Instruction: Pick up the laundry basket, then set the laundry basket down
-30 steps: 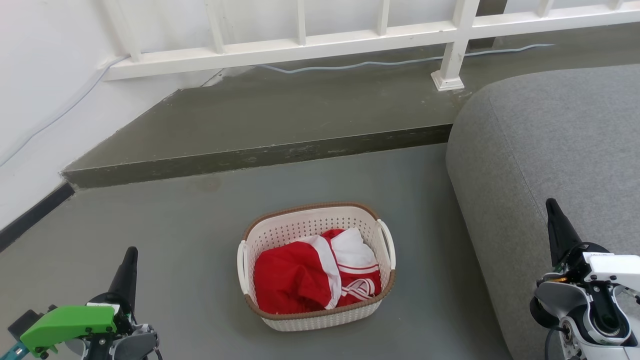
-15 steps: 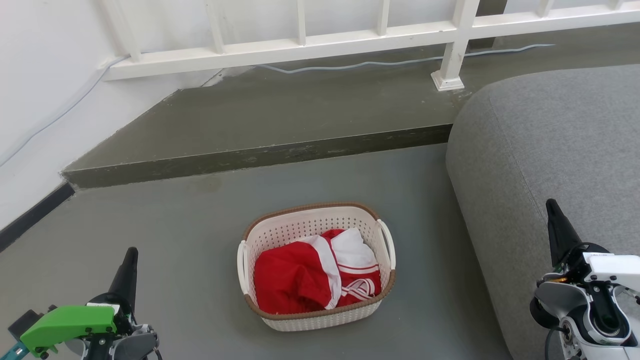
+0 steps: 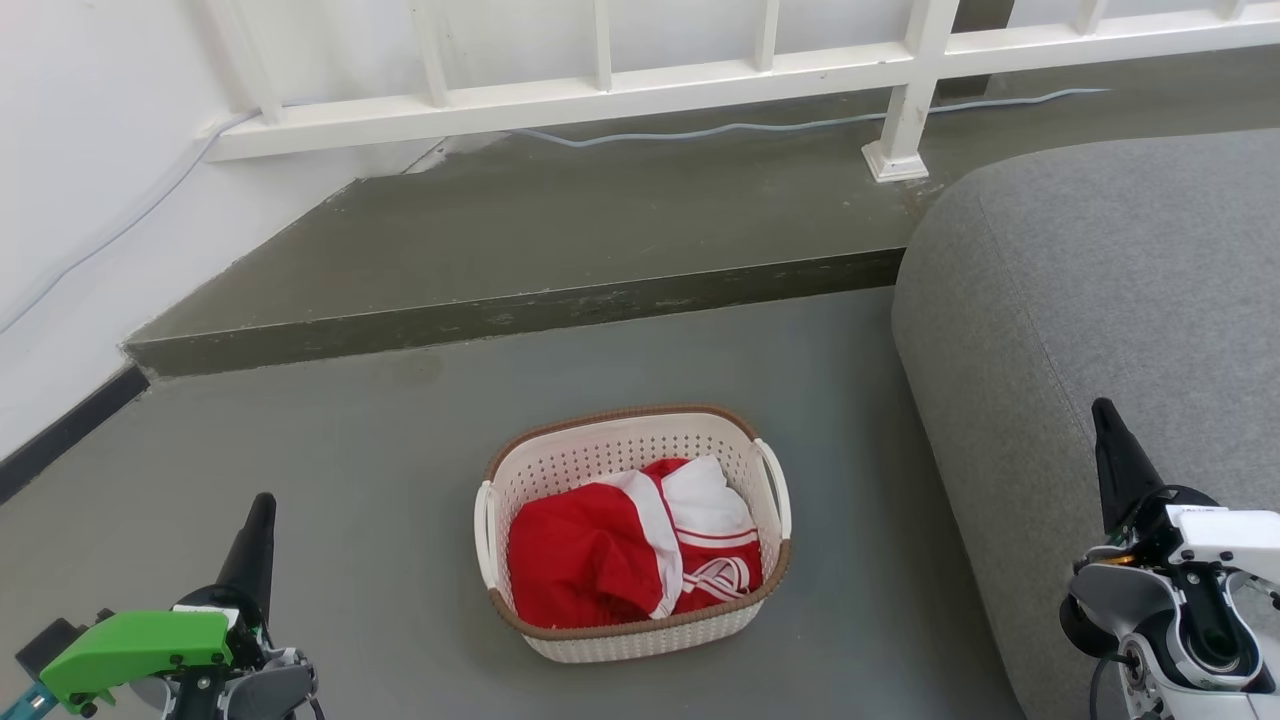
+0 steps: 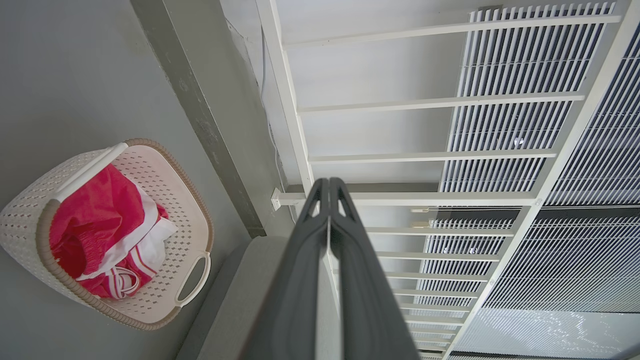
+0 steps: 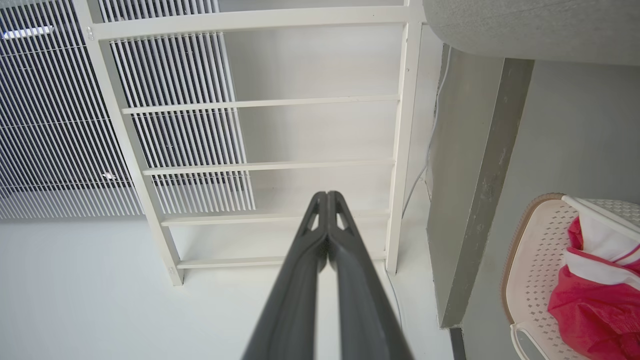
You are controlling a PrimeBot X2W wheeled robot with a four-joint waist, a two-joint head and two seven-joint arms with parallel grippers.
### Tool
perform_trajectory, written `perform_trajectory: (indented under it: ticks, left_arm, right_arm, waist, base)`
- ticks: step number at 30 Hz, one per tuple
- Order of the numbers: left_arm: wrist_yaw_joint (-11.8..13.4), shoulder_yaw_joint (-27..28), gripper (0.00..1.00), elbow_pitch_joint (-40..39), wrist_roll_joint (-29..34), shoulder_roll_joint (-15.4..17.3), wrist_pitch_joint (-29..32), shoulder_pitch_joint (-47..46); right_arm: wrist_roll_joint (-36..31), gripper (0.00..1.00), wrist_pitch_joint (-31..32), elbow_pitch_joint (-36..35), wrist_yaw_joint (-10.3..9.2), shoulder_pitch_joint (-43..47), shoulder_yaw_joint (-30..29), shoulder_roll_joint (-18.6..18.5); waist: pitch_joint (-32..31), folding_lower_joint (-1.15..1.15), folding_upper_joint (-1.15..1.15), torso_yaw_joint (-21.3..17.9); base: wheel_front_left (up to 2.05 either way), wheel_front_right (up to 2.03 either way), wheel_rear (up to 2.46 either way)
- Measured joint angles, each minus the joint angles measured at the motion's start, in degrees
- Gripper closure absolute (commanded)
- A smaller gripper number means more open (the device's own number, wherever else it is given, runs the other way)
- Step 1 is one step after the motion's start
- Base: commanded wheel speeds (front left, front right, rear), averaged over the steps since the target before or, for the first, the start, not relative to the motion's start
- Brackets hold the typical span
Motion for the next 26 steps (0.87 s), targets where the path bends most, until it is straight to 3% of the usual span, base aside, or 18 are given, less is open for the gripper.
perform_trajectory:
  ticks: [26]
  left_arm:
    - [-0.01,0.10,1.00,0.13,0.01,-0.01,0.00,-0.09]
  right_arm:
    - [0.00,1.00,0.02,0.25,0.00,-0.03,-0.22,0.04]
  waist:
    - [-0.01,0.00,0.00,0.00]
  base:
    - [0.00,0.00,0.00]
